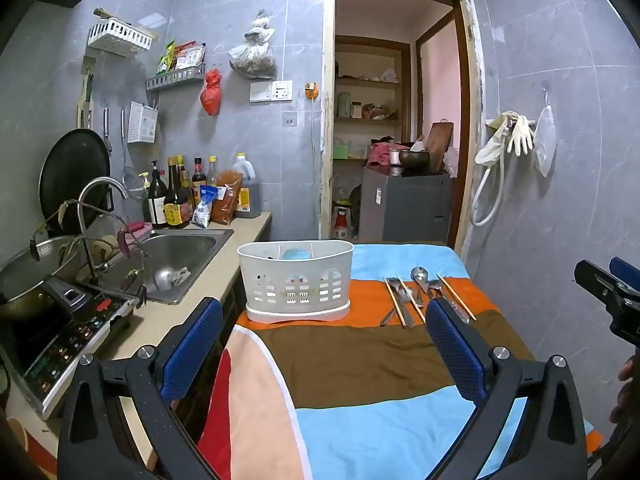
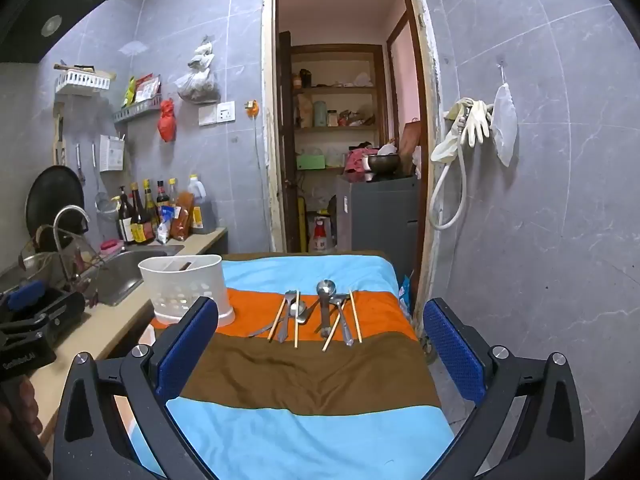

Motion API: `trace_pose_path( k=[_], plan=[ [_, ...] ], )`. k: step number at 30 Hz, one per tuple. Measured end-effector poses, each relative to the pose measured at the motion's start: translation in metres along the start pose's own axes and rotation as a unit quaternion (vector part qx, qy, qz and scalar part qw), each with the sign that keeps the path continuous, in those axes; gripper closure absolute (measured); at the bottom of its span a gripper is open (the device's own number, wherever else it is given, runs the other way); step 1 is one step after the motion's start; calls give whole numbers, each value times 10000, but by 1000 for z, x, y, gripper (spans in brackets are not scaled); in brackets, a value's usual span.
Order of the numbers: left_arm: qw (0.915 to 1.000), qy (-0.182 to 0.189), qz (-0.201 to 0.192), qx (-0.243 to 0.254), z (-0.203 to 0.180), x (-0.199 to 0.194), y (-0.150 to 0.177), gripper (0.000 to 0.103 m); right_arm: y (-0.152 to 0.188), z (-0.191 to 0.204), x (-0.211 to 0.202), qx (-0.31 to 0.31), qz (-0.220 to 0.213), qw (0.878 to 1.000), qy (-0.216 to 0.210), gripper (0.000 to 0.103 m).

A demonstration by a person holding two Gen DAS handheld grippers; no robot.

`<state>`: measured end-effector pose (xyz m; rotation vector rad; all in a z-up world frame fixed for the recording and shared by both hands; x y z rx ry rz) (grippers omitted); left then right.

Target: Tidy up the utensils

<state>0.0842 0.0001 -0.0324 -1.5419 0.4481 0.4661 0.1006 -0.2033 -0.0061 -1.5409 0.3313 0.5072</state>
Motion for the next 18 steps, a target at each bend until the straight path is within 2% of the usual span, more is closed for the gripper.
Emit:
trace_pose_path(
  k=[1,9,18],
  plan=[
    [10000,2,-1,-7,0,0,0,3,1,0,2,-29,114,9999,13,0],
    [10000,11,-71,-27,3,-2,-1,3,-1,1,0,-29,-11,10000,12,0],
    [9999,3,-107,-8,3,-10,-2,3,2,3,3,15,67,10000,-43,0]
  ],
)
Point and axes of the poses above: each gripper's, at about its wrist camera, not at the fingertips, and x roughly the way its jaws point, z to its left, y to its underside, the point moved 9 cm from there along x, roughly the way its jaws point, and after that the axes turned 12 degrees about z, right-handed, at the moved point
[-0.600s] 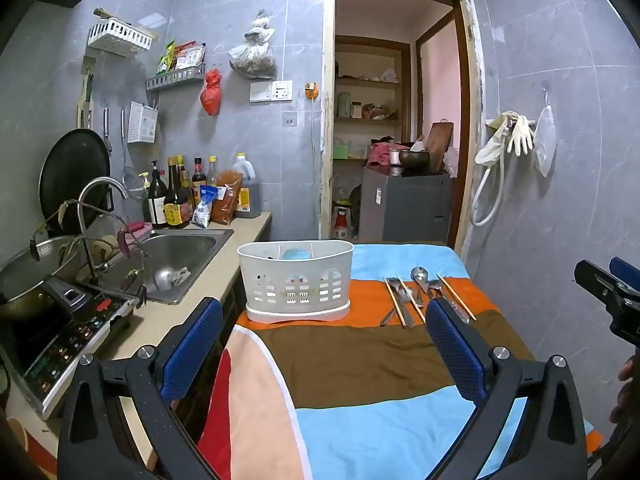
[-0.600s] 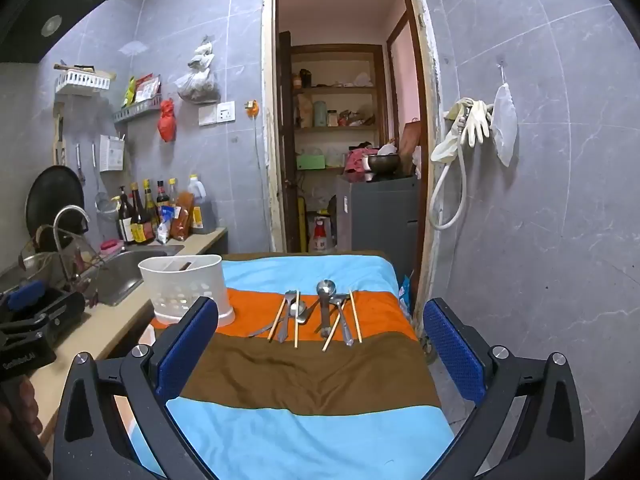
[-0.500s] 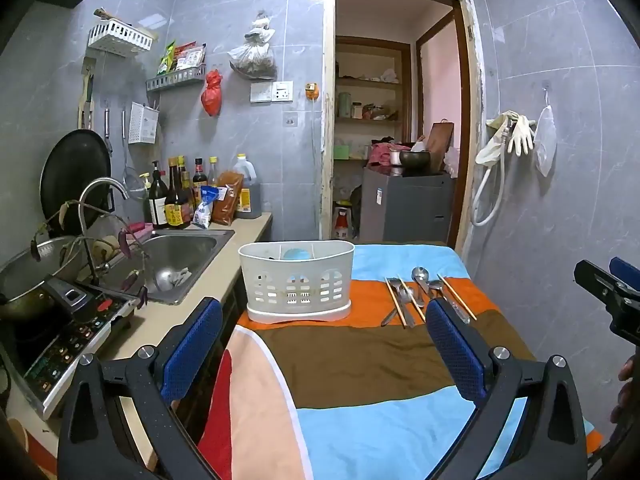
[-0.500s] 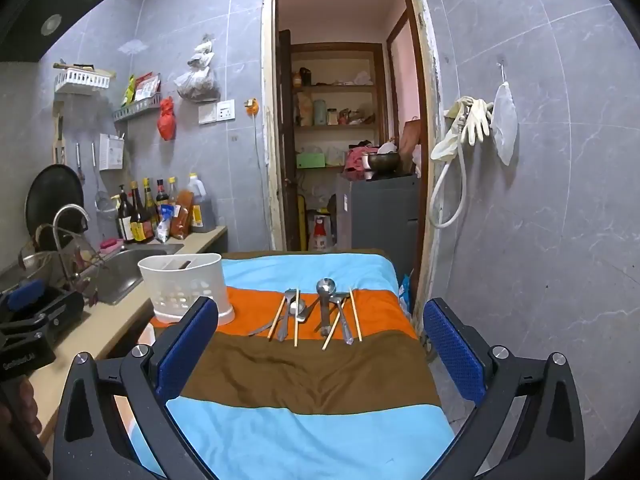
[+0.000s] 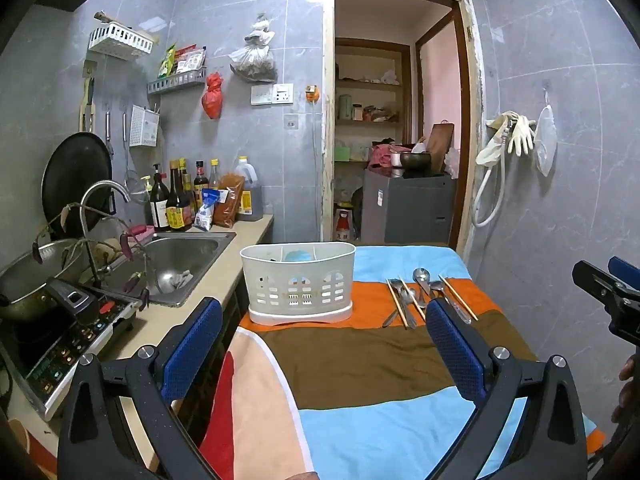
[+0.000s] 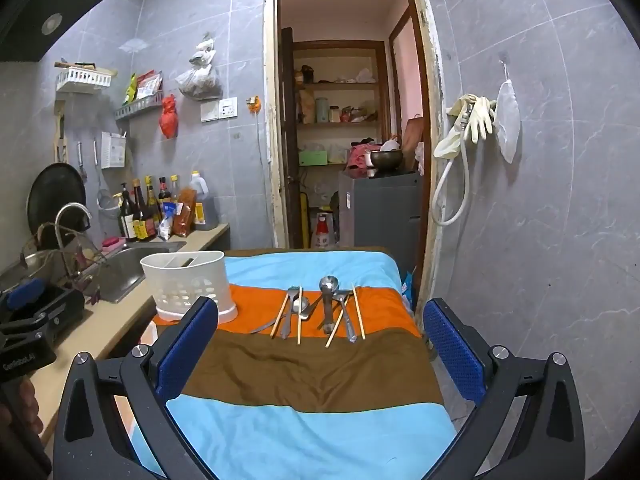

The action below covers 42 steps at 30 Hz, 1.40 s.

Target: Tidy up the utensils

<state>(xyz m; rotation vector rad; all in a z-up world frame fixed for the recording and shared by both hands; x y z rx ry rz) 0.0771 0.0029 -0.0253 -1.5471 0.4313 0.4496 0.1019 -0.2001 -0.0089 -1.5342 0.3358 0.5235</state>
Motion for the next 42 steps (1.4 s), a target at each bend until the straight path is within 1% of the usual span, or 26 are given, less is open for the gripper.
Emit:
trace_pose_path(
  k=[9,42],
  plan=[
    [10000,-34,-16,54,-4,2,-2,3,1,7,0,-46,1,10000,-25,0],
    [10000,-36,-27,35,-3,4,2,3,-1,12,-2,-53,-11,9999,-99,0]
  ],
)
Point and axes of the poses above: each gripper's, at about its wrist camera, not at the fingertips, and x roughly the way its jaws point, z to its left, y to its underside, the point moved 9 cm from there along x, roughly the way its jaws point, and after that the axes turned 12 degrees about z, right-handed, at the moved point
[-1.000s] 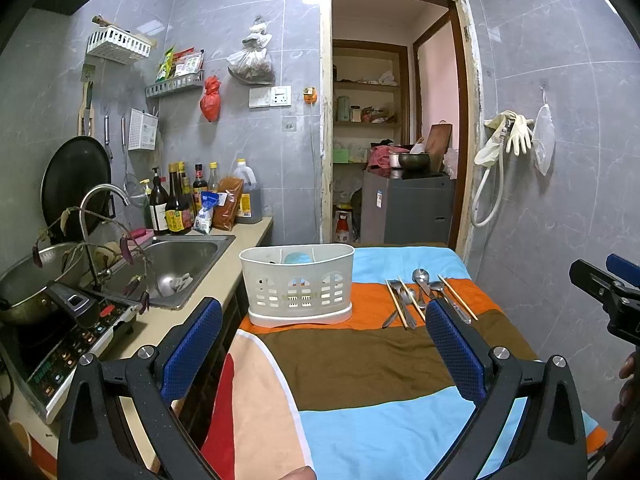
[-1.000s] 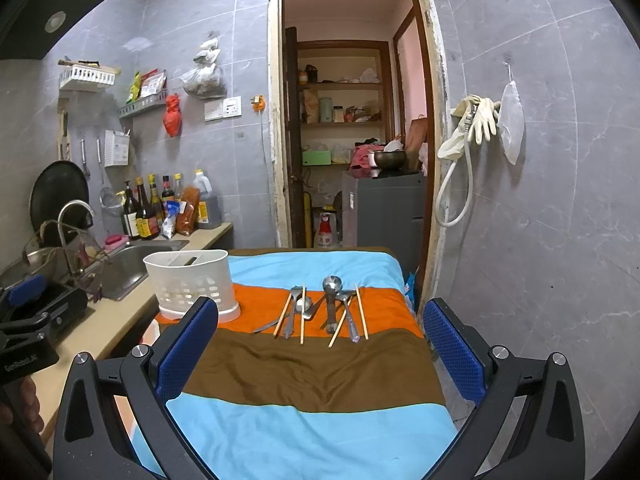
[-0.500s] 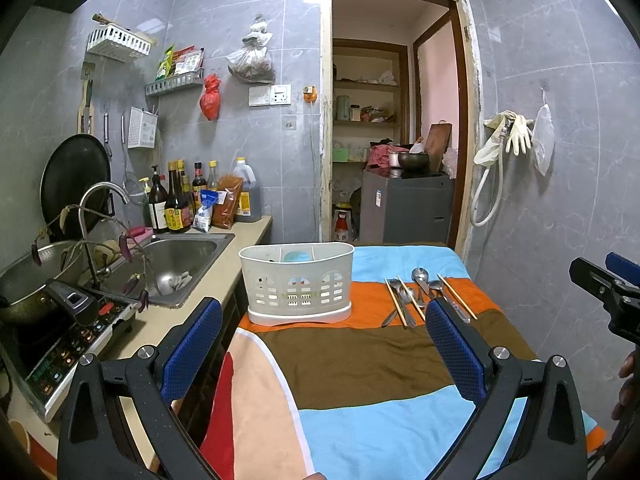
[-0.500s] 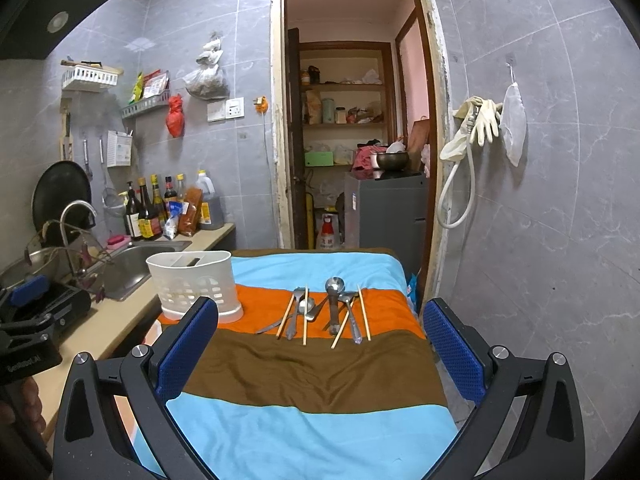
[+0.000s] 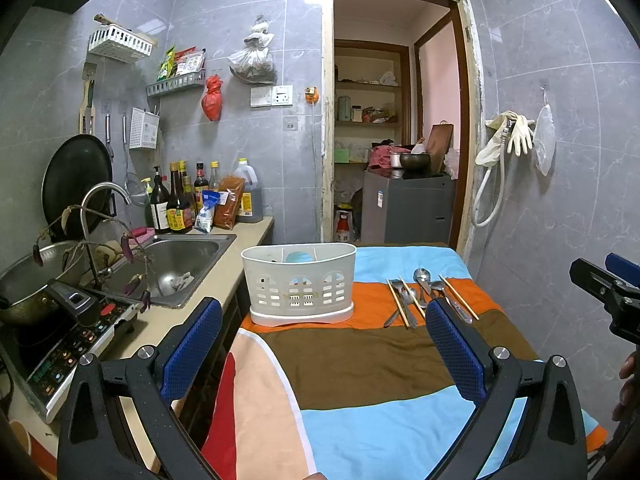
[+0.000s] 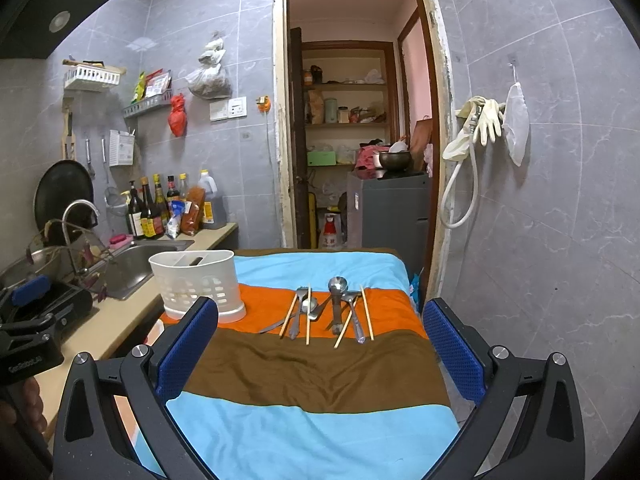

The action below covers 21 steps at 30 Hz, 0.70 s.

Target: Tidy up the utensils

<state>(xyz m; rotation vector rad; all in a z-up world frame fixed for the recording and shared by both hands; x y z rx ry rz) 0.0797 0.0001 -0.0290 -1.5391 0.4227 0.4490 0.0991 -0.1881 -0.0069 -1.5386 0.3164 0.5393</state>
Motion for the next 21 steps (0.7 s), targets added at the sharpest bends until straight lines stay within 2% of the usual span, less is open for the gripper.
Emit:
trace_pose_path(
  k=[21],
  plan=[
    [10000,3,-5,1,0,0,1,3,0,8,1,-44,-2,10000,-63,0]
  ],
)
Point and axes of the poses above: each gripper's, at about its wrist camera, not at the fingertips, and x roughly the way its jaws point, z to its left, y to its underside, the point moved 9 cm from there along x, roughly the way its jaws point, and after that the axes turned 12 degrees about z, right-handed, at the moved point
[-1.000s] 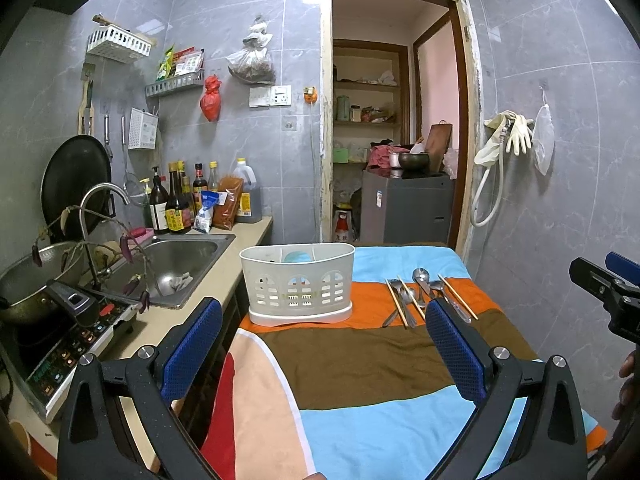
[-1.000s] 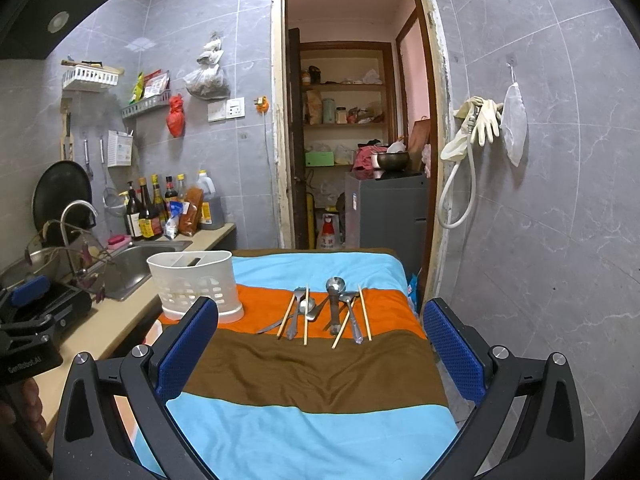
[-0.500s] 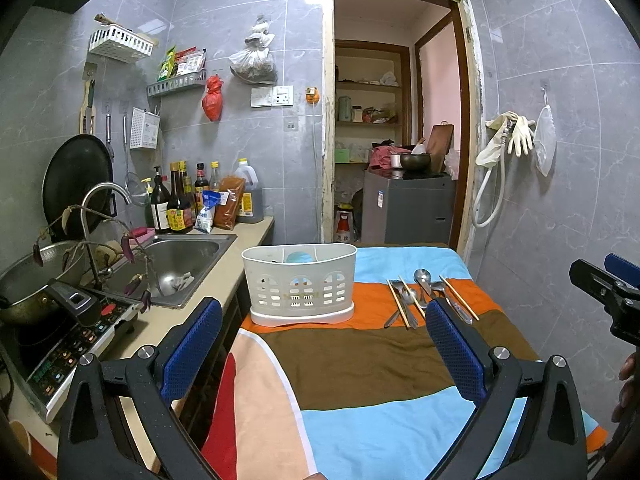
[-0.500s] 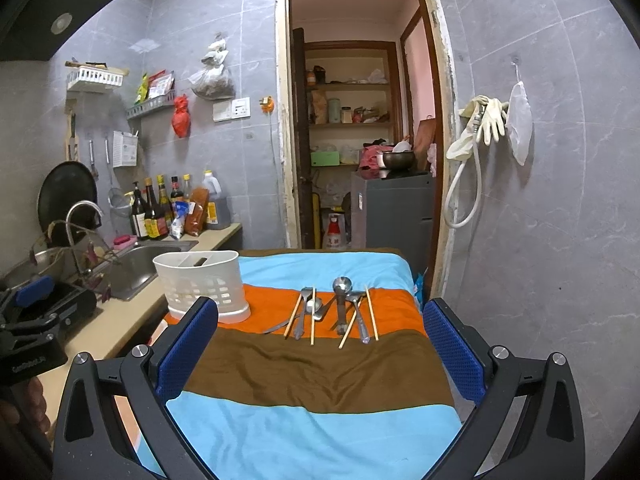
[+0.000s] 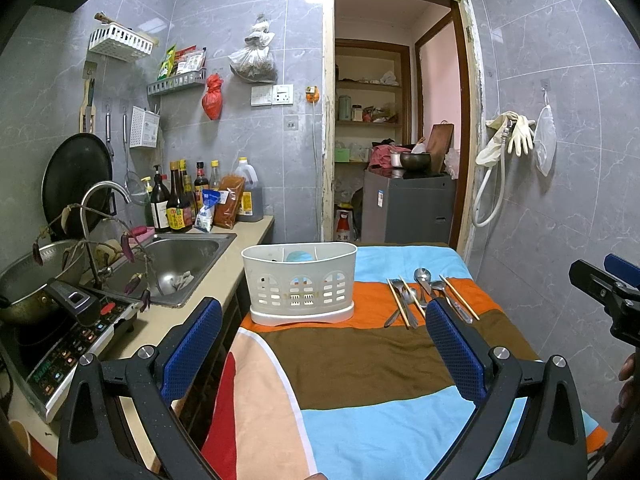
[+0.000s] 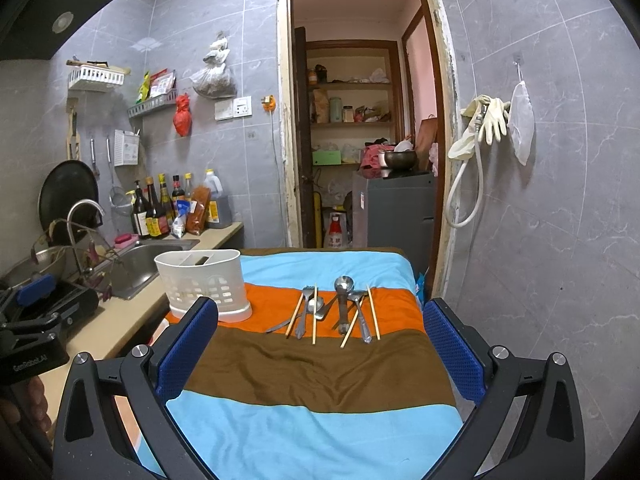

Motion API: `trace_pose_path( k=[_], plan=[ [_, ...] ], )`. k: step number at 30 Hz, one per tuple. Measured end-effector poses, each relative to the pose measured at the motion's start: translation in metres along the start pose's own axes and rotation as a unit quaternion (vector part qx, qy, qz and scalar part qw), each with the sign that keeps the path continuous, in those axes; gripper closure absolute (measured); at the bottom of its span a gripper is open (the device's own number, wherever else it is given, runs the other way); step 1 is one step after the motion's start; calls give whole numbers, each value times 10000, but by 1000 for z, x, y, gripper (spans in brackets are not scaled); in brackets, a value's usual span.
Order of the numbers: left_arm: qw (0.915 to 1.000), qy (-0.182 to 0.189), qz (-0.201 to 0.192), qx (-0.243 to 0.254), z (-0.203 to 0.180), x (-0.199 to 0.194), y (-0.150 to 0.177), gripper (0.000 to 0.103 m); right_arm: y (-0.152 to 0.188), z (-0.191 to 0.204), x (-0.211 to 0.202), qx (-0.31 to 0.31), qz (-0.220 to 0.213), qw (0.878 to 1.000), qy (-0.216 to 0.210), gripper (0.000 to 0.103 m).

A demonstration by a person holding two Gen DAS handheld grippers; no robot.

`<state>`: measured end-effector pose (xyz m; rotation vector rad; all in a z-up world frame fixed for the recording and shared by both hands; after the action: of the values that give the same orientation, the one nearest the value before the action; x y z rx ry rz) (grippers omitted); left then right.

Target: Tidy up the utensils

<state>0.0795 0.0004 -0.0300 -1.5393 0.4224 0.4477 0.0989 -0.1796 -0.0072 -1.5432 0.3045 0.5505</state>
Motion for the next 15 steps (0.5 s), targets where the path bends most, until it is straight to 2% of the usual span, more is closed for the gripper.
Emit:
trace_pose_path(
  k=[15],
  plan=[
    [10000,7,4,-12,2,1,1,3,0,2,0,-5,7,10000,-1,0]
  ],
)
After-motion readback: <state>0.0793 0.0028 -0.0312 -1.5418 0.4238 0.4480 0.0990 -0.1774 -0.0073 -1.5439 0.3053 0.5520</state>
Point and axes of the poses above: each gripper's, at about its wrist camera, not at the fingertips, and x roughly the way its jaws point, z to its left, y to its underside, the point moved 9 cm from there along x, roughly the way its jaws point, and after that the axes turned 12 degrees about z, right-handed, at the moved point
